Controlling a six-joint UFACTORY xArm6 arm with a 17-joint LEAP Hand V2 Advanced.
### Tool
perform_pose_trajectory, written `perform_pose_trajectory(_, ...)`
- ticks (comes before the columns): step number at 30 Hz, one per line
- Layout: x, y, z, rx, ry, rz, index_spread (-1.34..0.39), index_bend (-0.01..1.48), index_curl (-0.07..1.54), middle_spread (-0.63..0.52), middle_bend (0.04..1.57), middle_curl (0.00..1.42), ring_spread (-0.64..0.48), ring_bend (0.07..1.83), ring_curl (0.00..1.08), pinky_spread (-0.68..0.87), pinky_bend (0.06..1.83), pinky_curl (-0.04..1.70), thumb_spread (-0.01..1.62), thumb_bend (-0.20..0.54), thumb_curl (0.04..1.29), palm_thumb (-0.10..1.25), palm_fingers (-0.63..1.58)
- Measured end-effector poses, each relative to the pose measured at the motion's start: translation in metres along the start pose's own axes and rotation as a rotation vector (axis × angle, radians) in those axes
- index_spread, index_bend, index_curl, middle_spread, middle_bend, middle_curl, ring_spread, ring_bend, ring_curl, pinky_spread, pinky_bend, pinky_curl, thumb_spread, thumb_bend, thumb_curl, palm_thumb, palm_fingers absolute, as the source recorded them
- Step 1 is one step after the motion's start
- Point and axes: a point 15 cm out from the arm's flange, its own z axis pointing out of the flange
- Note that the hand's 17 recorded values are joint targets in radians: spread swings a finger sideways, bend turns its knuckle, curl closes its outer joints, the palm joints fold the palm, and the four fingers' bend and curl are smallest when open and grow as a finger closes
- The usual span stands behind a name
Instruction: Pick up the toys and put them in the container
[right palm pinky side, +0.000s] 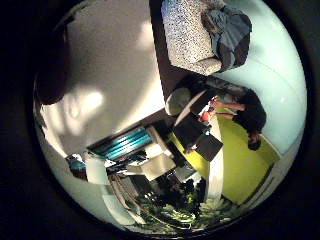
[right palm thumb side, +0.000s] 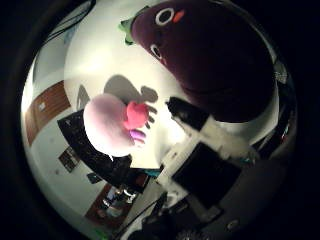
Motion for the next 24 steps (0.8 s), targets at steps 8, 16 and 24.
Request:
perform_pose_trajectory(8,0.001,0.034,-0.066,0.139,0.020,0.001,-0.42,0.74,0.66,-0.26,1.01,0.72,-0.29,1.22,0.53,-0.39,1.17,0.46,1.07,-0.006,0.45,0.91,1.22)
perform_pose_trajectory(16,-0.016,0.095,-0.129,0.272,0.039,-0.045,-0.38,0.87,0.84,-0.25,1.14,0.85,-0.26,1.35,0.64,-0.28,1.34,0.62,1.02,-0.016,0.53,0.96,1.05)
perform_pose_trajectory(24,-0.099,0.180,-0.190,0.442,-0.041,-0.236,-0.37,0.92,0.94,-0.26,1.17,0.95,-0.26,1.39,0.72,-0.24,1.39,0.74,0.96,-0.016,0.61,0.98,0.96)
